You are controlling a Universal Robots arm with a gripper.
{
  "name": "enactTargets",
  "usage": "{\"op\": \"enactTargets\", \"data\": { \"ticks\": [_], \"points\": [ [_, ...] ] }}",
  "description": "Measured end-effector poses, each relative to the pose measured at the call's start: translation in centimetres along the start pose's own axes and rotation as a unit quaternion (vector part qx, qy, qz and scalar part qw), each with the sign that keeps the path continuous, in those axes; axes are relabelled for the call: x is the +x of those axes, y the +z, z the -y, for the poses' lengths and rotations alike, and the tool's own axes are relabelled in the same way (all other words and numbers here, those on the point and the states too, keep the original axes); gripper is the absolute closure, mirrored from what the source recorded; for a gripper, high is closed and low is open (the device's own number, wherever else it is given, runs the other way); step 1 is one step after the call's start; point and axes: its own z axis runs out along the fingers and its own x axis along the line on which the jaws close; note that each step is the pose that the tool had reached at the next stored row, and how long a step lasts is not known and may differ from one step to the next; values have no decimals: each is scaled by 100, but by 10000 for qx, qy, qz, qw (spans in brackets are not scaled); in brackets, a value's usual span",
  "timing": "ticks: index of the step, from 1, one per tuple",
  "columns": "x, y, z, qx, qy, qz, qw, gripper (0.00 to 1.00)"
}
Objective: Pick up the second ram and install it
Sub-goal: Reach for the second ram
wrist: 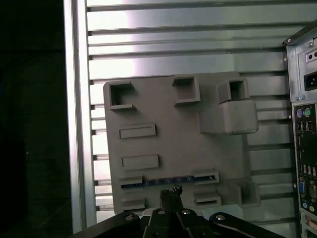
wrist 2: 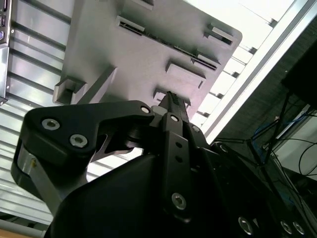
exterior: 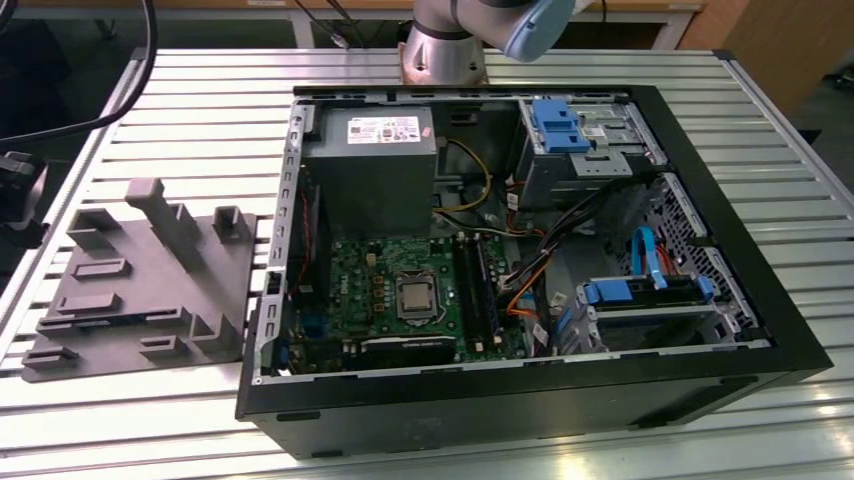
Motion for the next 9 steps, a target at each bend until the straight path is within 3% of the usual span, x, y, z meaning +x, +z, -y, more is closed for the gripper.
{"op": "enactTargets", "data": {
  "ticks": [9],
  "points": [
    [0, 59, 20, 0, 0, 0, 10000, 89]
  ]
}}
